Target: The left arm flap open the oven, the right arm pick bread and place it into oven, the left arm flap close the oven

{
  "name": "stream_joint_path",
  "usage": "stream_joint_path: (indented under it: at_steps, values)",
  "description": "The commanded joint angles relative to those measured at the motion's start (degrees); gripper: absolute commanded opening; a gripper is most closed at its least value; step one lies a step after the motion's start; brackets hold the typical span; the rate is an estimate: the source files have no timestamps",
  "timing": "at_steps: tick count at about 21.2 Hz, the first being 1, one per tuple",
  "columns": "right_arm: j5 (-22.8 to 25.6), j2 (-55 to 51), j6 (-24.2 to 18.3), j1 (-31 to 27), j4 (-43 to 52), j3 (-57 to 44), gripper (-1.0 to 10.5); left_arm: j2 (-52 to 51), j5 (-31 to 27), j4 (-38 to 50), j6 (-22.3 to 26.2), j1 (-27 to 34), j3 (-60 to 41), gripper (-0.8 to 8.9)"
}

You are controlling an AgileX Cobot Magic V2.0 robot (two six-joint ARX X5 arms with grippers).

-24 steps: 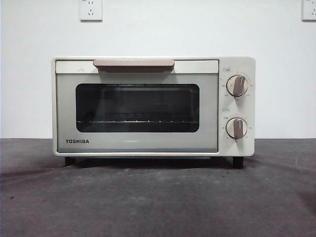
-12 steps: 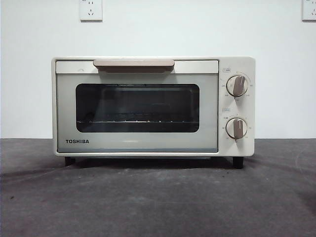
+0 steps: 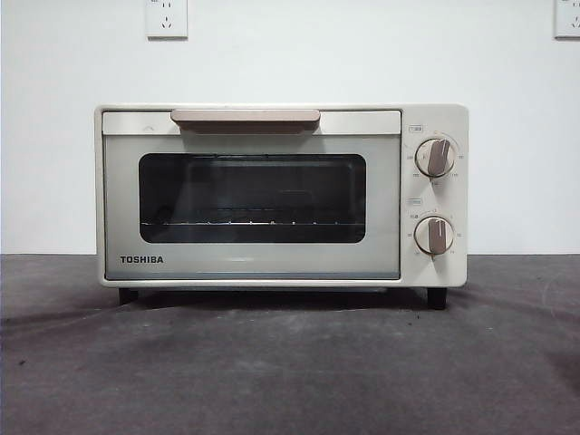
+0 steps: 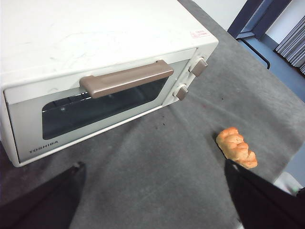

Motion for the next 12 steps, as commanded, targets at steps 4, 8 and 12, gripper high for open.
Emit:
stream_joint_path:
  at_steps: [4,8,12]
  values:
    - [-0.04,0.33,1.68,0.2,0.42,0.98,4.8,0.33,0.09,1.01,0.96,-0.22,1.29,4.92]
    - [-0.02,0.44,4.28,0.2,-0.28,0.98,4.8,0.33,0.09,1.05,0.96,-0.22,1.29,4.92]
    - [0.33,1.92,6.05,0.2,-4.5,0.98,4.8,0.33,0.09,1.09,0.94,-0.22,1.29,4.92]
